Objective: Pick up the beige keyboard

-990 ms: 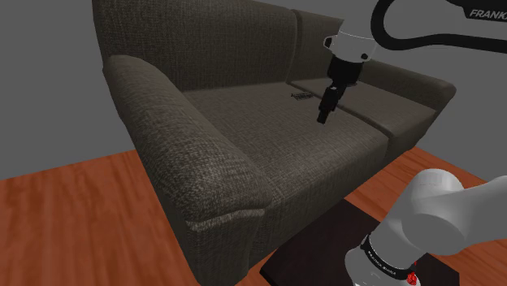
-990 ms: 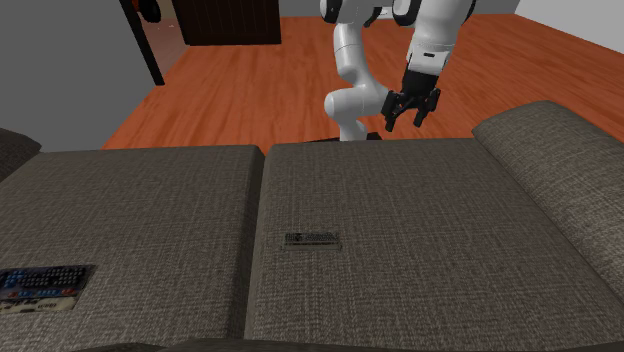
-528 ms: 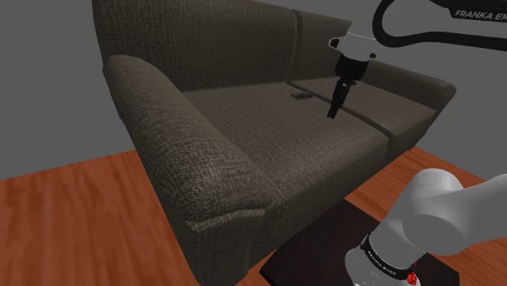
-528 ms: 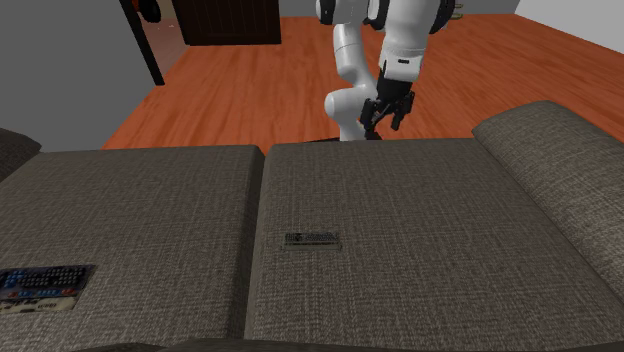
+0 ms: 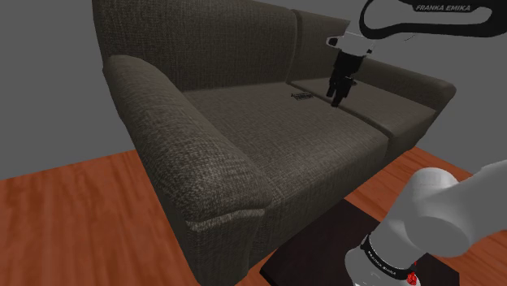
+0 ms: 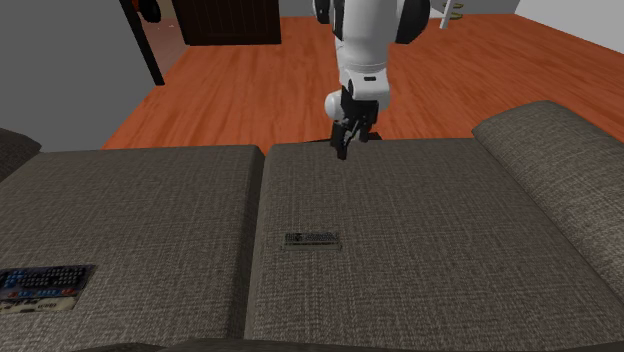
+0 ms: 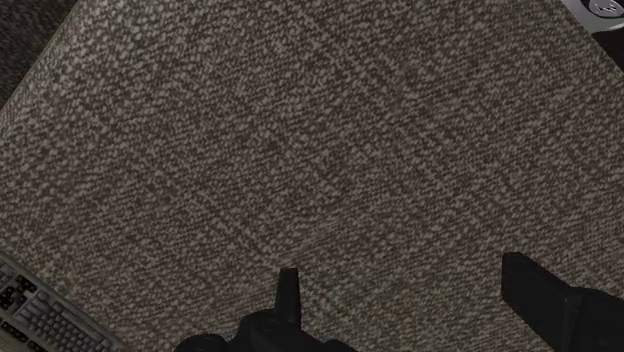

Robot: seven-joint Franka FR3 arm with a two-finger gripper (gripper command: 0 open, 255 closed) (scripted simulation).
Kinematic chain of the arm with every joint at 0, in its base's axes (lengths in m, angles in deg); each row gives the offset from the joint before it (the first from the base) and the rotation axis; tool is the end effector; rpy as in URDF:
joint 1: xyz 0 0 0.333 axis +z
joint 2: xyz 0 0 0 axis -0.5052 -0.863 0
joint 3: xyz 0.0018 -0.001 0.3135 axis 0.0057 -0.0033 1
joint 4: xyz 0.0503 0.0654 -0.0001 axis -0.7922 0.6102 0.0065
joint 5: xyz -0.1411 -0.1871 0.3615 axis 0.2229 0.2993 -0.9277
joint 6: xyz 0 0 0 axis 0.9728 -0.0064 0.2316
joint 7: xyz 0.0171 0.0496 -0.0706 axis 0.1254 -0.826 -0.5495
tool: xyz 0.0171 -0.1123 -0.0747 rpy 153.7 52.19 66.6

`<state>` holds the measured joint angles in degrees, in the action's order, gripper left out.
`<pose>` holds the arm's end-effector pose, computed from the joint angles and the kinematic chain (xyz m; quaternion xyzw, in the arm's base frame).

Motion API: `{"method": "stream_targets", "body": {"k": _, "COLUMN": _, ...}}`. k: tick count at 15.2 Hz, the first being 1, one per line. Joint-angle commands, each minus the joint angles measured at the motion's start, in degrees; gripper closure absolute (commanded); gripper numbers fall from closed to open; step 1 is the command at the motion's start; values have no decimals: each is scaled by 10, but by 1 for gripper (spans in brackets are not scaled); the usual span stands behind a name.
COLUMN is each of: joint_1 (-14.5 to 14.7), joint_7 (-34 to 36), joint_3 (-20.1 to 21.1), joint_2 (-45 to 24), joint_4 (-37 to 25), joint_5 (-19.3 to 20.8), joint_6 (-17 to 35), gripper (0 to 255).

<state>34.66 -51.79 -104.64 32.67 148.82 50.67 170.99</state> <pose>0.4033 -0.1725 0.5390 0.9517 0.3066 0.0127 0.0049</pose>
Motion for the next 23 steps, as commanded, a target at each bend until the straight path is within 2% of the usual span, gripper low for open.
{"method": "stream_targets", "body": {"k": 1, "joint_1": 13, "joint_7": -74, "joint_3": -40, "joint_2": -44, "joint_4": -36, "joint_5": -3, "joint_6": 9, "gripper": 0}}
{"method": "stream_targets", "body": {"k": 6, "joint_1": 49, "joint_7": -251, "joint_3": -128, "joint_2": -165, "joint_4": -140, "joint_5": -46, "joint_6": 14, "gripper": 0}}
{"method": "stream_targets", "body": {"k": 10, "joint_1": 60, "joint_7": -406, "joint_3": -190, "joint_2": -292, "joint_4": -246, "joint_5": -122, "joint_6": 1, "gripper": 0}}
{"method": "stream_targets", "body": {"k": 13, "joint_1": 38, "joint_7": -521, "joint_3": -212, "joint_2": -401, "joint_4": -341, "joint_5": -197, "joint_6": -28, "gripper": 0}}
{"method": "stream_targets", "body": {"k": 17, "joint_1": -38, "joint_7": -643, "joint_3": -196, "joint_2": -544, "joint_4": -498, "joint_5": -286, "joint_6": -91, "gripper": 0}}
{"method": "stream_targets", "body": {"k": 23, "joint_1": -30, "joint_7": -646, "joint_3": -191, "joint_2": -538, "joint_4": -444, "joint_5": -282, "joint_6": -42, "gripper": 0}}
